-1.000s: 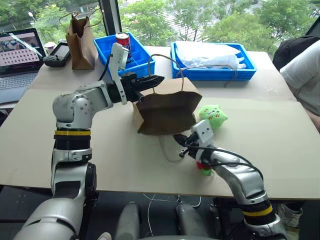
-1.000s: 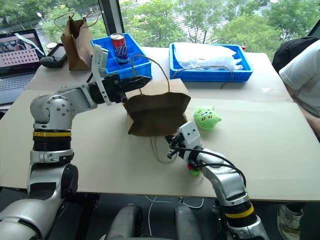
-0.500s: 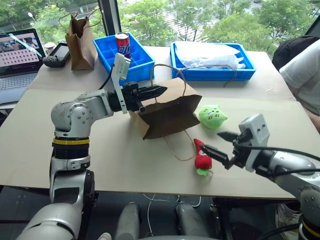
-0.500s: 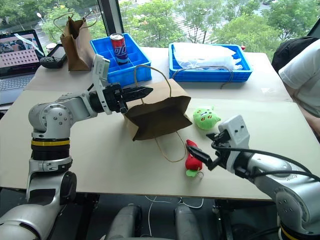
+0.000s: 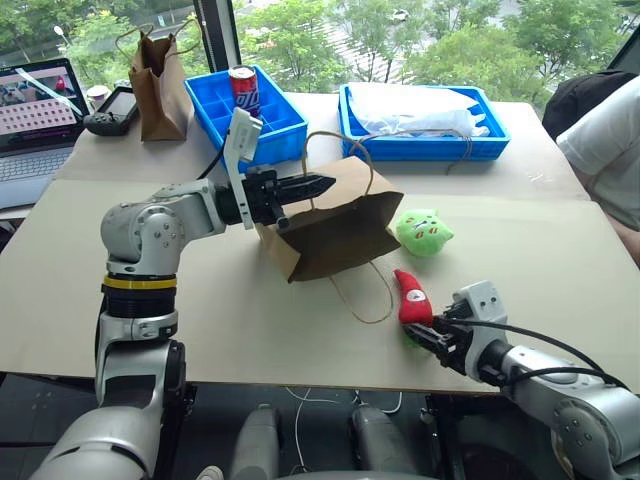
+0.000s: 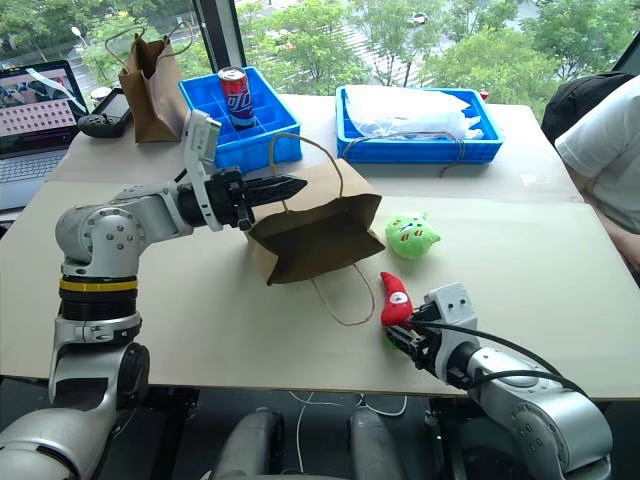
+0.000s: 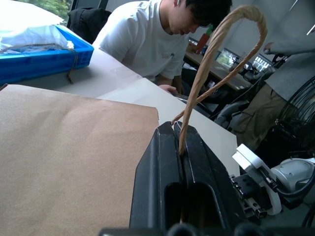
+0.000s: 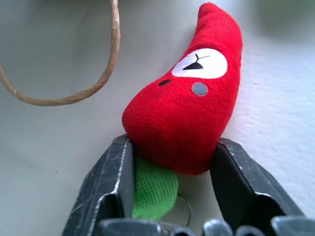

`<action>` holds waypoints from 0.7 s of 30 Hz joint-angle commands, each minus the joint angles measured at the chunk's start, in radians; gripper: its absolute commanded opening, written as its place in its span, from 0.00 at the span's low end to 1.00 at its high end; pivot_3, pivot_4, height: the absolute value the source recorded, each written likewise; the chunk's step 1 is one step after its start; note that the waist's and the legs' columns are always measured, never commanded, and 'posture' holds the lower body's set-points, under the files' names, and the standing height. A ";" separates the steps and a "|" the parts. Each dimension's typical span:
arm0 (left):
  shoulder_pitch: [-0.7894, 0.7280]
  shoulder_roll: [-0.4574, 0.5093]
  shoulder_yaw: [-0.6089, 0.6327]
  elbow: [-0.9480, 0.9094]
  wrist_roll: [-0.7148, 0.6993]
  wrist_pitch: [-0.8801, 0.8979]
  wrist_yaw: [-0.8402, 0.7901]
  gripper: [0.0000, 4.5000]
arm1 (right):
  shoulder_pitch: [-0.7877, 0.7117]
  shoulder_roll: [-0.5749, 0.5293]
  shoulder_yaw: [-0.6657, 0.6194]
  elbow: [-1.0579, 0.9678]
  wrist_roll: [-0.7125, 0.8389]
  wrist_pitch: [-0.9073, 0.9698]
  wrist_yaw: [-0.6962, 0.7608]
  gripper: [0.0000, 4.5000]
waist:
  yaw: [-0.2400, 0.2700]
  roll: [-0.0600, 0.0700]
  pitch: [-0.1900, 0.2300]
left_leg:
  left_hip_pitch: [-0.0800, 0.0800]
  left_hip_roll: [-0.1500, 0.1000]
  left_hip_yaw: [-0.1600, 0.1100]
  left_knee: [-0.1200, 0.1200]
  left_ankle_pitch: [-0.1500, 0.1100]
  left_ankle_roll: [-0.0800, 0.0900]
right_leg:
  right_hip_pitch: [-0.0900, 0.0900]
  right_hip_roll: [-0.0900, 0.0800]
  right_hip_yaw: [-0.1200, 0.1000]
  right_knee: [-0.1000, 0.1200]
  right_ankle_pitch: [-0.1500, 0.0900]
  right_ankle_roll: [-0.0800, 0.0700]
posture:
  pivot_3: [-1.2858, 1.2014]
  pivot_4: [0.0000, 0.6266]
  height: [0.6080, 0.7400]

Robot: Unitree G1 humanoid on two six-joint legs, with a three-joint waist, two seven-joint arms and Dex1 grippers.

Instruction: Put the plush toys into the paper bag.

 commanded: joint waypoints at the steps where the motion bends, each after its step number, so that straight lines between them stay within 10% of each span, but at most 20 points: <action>1: -0.013 0.008 0.005 -0.021 -0.011 -0.019 -0.007 0.00 | 0.002 -0.083 -0.131 -0.041 0.017 -0.021 0.054 0.22 | 0.001 0.000 0.000 | 0.000 0.000 0.000 0.000 0.000 0.000 | 0.000 0.000 0.000 0.000 0.000 0.000 | 0.52 0.24 0.65; 4: -0.014 0.006 0.004 -0.015 -0.009 -0.025 -0.007 0.00 | 0.003 -0.223 -0.237 -0.051 0.035 -0.023 0.159 0.01 | 0.003 0.000 0.000 | 0.000 0.000 0.000 0.000 0.000 0.000 | 0.000 0.000 0.000 0.000 0.000 0.000 | 0.52 0.24 0.65; 12: -0.018 -0.003 -0.007 -0.001 -0.002 -0.043 -0.010 0.00 | -0.201 -0.437 -0.186 -0.117 0.236 -0.016 0.359 0.01 | -0.005 0.000 0.000 | 0.001 0.000 0.000 -0.001 0.000 0.000 | 0.001 0.000 0.000 -0.001 0.000 0.000 | 0.52 0.24 0.65; 21: -0.025 -0.001 -0.018 0.010 0.001 -0.066 -0.020 0.00 | -0.646 -0.182 0.291 0.157 0.108 -0.077 0.355 0.01 | 0.000 -0.001 0.000 | 0.000 -0.001 0.000 0.000 0.000 0.000 | 0.000 -0.001 0.000 -0.001 0.000 0.000 | 0.52 0.24 0.65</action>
